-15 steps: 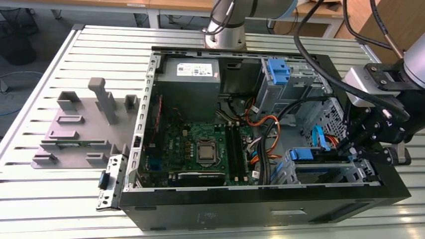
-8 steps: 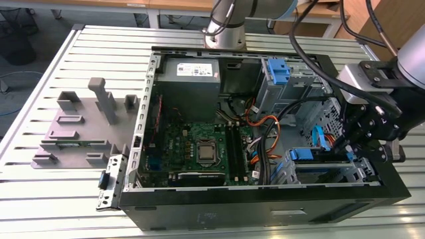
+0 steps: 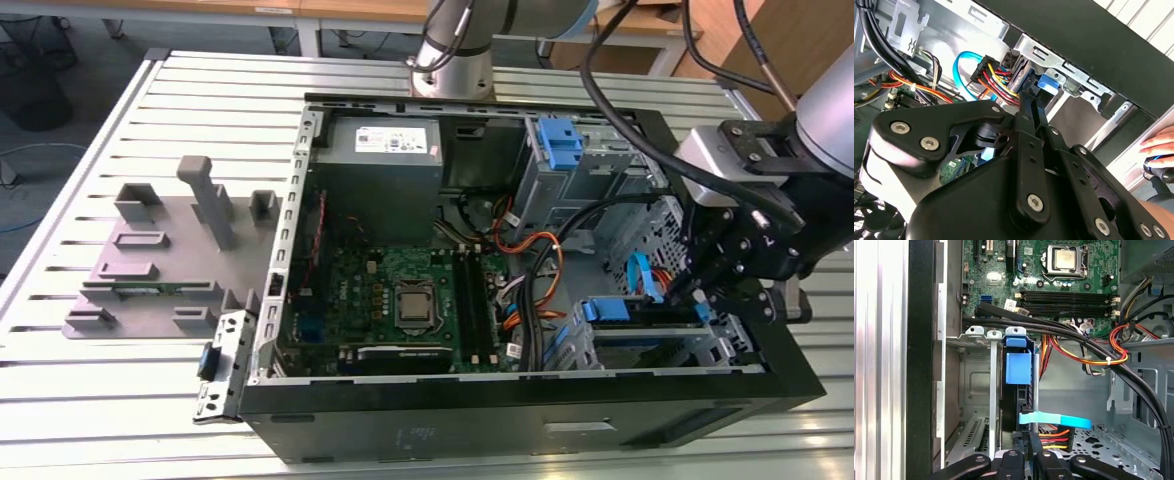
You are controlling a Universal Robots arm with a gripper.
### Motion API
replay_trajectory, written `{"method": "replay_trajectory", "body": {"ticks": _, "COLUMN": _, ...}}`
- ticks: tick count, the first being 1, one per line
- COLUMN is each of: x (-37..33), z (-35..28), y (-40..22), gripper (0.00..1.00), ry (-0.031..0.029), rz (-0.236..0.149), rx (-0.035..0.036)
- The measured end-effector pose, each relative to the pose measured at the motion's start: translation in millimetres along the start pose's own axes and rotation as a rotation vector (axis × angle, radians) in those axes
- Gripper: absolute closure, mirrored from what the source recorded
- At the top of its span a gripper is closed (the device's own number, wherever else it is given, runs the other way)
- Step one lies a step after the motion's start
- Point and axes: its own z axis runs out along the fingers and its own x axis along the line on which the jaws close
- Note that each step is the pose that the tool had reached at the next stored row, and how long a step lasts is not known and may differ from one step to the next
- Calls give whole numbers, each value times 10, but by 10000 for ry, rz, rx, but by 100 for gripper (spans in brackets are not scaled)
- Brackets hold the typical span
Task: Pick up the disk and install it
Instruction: 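Insert the second disk wire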
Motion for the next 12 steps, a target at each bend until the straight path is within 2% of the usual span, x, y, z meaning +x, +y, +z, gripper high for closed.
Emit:
{"method": "replay_trajectory", "body": {"ticks": 1, "x": 0, "z": 0, "y": 0, "gripper": 84, "ry": -2, "rz": 2, "rx": -47}}
{"method": "replay_trajectory", "body": {"ticks": 2, "x": 0, "z": 0, "y": 1, "gripper": 84, "ry": -2, "rz": 3, "rx": -55}}
{"method": "replay_trajectory", "body": {"ticks": 12, "x": 1, "z": 11, "y": 0, "gripper": 84, "ry": -4, "rz": 2, "rx": -56}}
